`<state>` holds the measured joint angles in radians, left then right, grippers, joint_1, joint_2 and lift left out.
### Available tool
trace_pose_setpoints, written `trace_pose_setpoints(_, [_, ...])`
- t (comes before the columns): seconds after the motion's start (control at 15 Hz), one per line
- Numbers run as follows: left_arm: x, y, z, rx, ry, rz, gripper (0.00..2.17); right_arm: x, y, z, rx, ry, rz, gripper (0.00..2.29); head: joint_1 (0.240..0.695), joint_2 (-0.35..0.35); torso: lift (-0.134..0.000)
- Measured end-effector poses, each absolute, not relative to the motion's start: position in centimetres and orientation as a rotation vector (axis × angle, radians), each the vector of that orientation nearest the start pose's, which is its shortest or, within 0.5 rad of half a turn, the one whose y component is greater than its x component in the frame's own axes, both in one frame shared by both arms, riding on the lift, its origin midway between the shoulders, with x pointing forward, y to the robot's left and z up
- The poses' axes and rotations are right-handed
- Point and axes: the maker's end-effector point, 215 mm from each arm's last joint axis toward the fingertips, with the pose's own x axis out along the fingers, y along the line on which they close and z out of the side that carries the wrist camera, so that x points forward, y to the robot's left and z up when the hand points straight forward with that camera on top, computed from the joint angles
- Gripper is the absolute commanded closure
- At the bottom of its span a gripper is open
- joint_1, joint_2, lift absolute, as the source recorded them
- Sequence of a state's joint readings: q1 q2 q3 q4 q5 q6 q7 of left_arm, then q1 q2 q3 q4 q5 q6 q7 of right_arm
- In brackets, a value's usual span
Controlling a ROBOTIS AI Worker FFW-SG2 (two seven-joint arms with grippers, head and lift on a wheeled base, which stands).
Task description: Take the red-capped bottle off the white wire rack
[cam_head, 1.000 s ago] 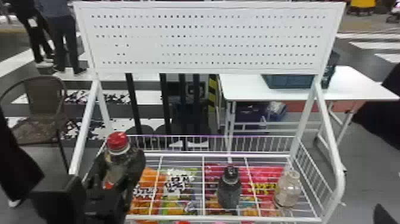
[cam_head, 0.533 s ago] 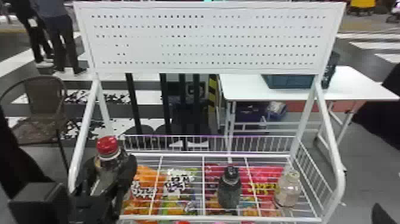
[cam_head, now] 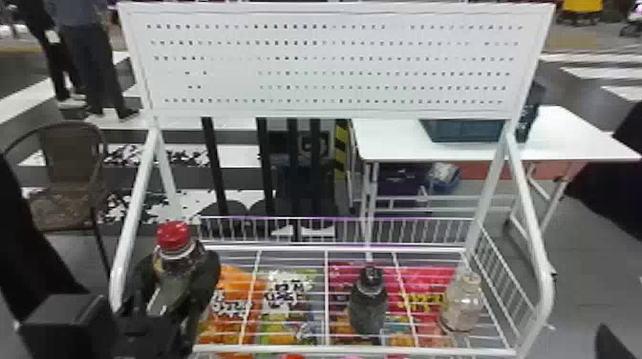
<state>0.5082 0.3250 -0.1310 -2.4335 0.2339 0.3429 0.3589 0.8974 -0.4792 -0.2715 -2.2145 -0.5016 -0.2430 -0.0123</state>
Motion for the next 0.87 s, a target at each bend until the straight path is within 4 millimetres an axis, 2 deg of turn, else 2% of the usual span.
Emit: trace_pose_setpoints(0.87, [43.71, 21.78, -25.58, 0.031, 0.059, 0.022, 1.74, 36.54, -35.08, -27.28, -0.019, -0.019, 0.078, 0.14, 0.499, 0.0, 0.0])
